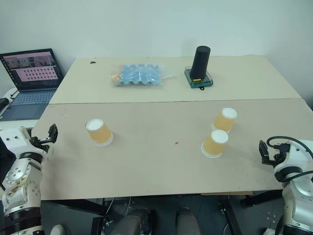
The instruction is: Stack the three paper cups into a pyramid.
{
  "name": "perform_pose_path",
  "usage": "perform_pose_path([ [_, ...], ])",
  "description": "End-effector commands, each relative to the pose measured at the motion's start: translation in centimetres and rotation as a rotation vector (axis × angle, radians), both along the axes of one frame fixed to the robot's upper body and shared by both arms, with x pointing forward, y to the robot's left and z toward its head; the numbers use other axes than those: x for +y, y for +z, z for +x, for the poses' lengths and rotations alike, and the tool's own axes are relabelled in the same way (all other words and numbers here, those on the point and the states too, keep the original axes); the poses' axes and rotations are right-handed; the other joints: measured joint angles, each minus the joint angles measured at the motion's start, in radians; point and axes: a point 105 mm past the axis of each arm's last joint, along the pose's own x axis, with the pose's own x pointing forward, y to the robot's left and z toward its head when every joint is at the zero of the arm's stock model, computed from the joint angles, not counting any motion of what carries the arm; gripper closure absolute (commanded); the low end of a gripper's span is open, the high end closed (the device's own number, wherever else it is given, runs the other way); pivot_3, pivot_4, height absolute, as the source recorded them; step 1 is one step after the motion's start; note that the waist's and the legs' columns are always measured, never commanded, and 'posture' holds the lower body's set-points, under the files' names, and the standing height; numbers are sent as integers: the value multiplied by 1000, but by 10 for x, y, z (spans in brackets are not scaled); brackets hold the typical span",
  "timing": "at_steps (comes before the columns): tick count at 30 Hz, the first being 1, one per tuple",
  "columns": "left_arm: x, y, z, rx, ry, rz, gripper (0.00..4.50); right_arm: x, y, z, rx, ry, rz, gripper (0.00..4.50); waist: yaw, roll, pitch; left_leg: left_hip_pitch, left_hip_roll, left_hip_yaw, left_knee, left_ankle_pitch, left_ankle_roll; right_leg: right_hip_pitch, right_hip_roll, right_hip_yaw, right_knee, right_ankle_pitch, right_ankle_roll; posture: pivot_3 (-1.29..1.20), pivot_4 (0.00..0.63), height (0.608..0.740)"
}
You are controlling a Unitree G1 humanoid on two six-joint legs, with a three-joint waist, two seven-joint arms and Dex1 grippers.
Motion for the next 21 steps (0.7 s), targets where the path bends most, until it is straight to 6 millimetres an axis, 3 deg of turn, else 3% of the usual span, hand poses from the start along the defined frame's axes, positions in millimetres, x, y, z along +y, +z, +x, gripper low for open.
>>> perform_pose_path([
  [1,-1,14,2,-44,-2,-1,45,-2,18,3,-66,-12,-10,0,0,0,0,0,0,0,0,0,0,0,0,0,0,0,0,0,150,740],
  [4,-4,27,8,-107,-18,-118,45,1,19,10,-76,-8,-10,0,0,0,0,0,0,0,-1,0,0,0,0,0,0,0,0,0,150,740],
  [7,-33,78,17,-243,-162,-144,45,0,19,12,-75,-11,-10,0,3,-3,2,0,0,0,-1,0,-1,0,0,-1,0,0,1,0,150,740],
  [9,-66,125,17,-354,-337,-157,45,-1,17,13,-72,-12,-11,0,9,-5,3,-1,0,0,-1,1,-1,0,0,-2,0,0,0,0,150,740],
  [12,-125,153,6,-364,-655,-117,45,-2,16,13,-70,-15,-9,0,5,-6,3,-2,-1,0,-1,1,-1,-2,0,-1,-1,1,0,0,150,740],
  [14,-180,135,-15,-198,-965,19,45,-4,16,12,-70,-25,-12,0,-1,-3,2,-2,-1,0,-1,0,-1,-1,-1,-1,-1,1,0,0,150,740],
  [16,-210,101,-40,-10,-1195,140,45,-6,17,10,-68,-30,-20,0,-10,-2,1,1,-2,3,-6,0,-1,0,-1,2,-2,0,0,0,150,740],
  [21,-208,51,-53,212,-1320,262,45,-8,28,6,-61,20,-66,0,-22,3,2,2,2,6,-13,2,-3,-3,2,6,1,-1,-4,0,150,740],
])
